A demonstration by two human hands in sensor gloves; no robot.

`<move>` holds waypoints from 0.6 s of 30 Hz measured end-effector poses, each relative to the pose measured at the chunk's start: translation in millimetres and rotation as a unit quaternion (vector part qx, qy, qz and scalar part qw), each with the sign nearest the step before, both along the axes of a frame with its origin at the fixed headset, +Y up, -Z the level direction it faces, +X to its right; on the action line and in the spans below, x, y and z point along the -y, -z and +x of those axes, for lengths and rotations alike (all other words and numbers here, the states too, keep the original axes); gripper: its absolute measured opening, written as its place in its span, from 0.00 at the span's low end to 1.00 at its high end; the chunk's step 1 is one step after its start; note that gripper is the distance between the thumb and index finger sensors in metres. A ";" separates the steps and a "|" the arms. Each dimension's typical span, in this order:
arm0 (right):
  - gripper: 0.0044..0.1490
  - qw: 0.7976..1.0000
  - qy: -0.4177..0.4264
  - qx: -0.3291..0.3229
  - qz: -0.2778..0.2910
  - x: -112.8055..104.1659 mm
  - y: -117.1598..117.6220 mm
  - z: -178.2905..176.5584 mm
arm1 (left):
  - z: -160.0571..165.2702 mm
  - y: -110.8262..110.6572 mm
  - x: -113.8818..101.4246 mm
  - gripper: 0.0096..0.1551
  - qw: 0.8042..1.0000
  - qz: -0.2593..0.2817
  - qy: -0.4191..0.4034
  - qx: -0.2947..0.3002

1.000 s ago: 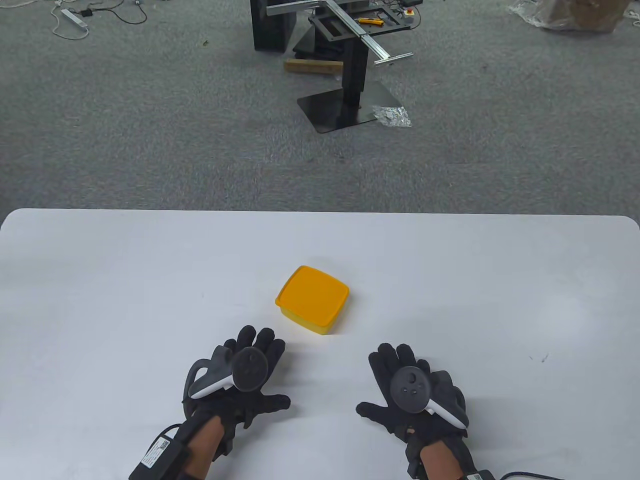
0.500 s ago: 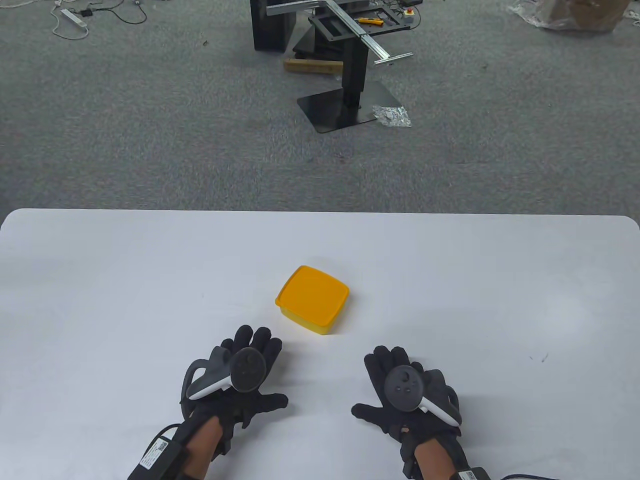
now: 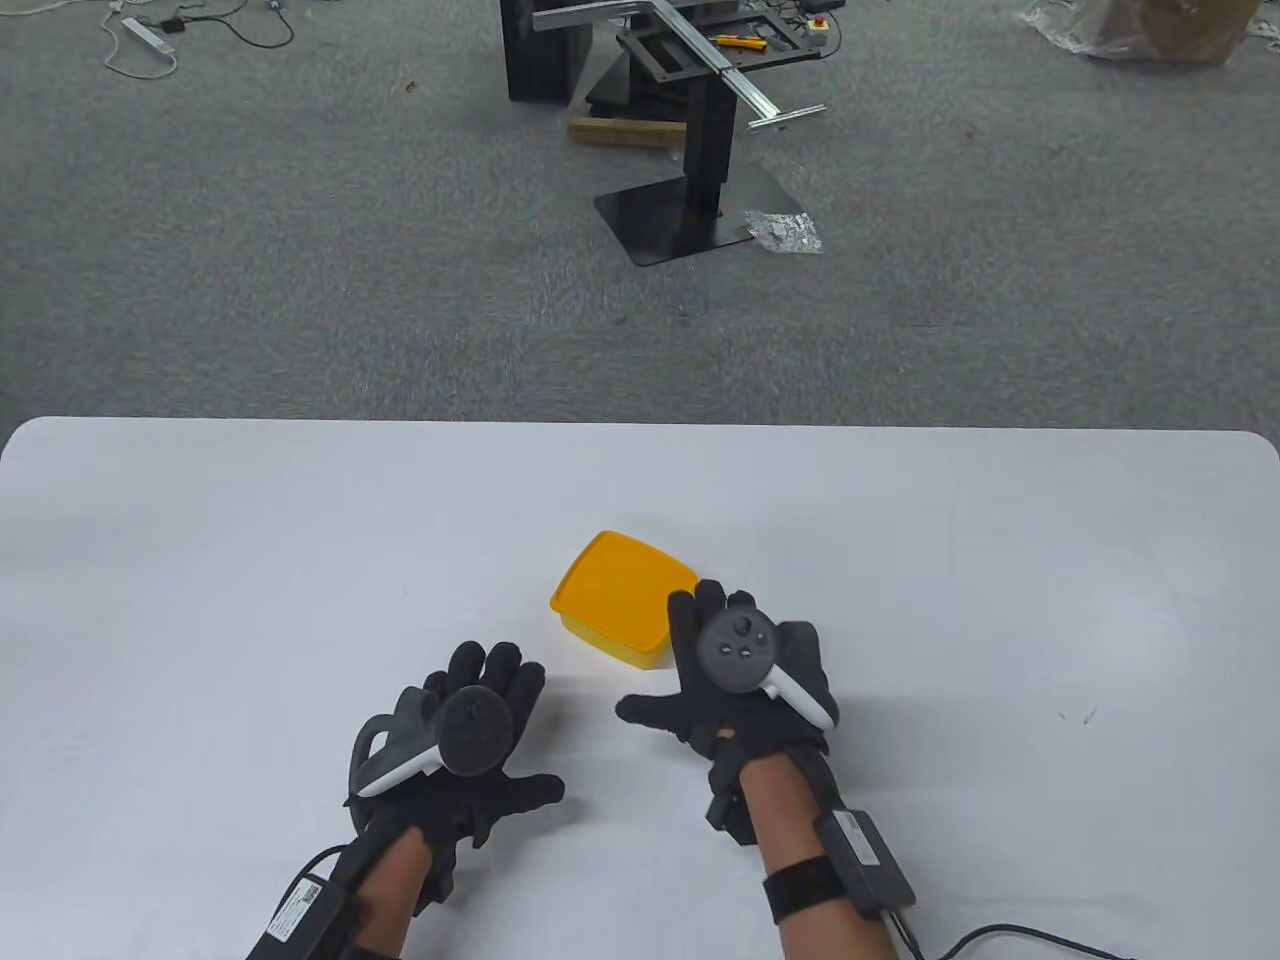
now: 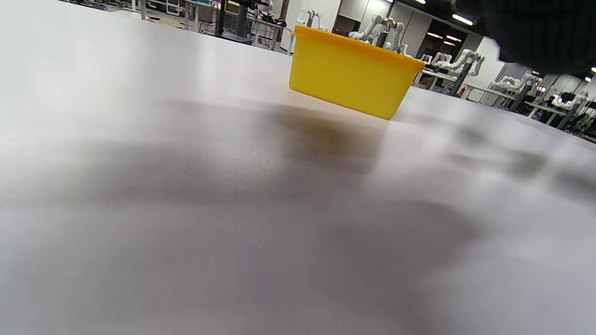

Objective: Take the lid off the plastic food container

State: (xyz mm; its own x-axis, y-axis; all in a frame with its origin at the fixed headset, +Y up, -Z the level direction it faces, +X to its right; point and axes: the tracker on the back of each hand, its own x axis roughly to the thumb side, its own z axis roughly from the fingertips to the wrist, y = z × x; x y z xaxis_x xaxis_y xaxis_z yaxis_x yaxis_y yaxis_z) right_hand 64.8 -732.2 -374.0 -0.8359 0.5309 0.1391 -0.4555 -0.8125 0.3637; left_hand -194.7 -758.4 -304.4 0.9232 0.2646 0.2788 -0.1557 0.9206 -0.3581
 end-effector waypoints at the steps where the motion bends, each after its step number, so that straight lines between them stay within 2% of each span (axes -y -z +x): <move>1: 0.74 1.000 -0.005 -0.003 -0.010 1.5 7.0 -8.2 | -2.3 0.3 -0.8 0.69 1.000 -0.001 -0.005 -0.002; 4: 0.74 0.998 -0.047 0.015 -0.031 9.0 31.9 -31.3 | -8.7 1.2 -1.7 0.70 1.000 -0.004 -0.023 -0.010; 7: 0.76 0.994 -0.096 0.033 -0.033 12.6 57.5 -34.0 | -12.7 1.7 -2.3 0.70 0.999 -0.011 -0.034 -0.013; 10: 0.78 0.993 -0.075 0.053 -0.075 21.1 77.7 -31.8 | -16.0 2.3 -3.9 0.71 0.998 -0.013 -0.055 -0.014; 12: 0.80 0.992 -0.062 0.056 -0.095 27.9 85.8 -33.6 | -17.6 2.6 -4.3 0.71 0.998 -0.014 -0.062 -0.015; 14: 0.81 0.987 -0.082 0.059 -0.123 34.4 91.8 -35.0 | -20.0 2.8 -4.7 0.71 0.997 -0.016 -0.071 -0.015; 17: 0.81 0.987 -0.069 0.056 -0.130 40.1 95.1 -39.1 | -24.6 2.8 -5.5 0.71 0.996 -0.015 -0.081 -0.021; 18: 0.81 0.986 -0.106 0.047 -0.123 40.0 94.8 -41.9 | -25.9 3.2 -5.6 0.71 0.996 -0.017 -0.082 -0.022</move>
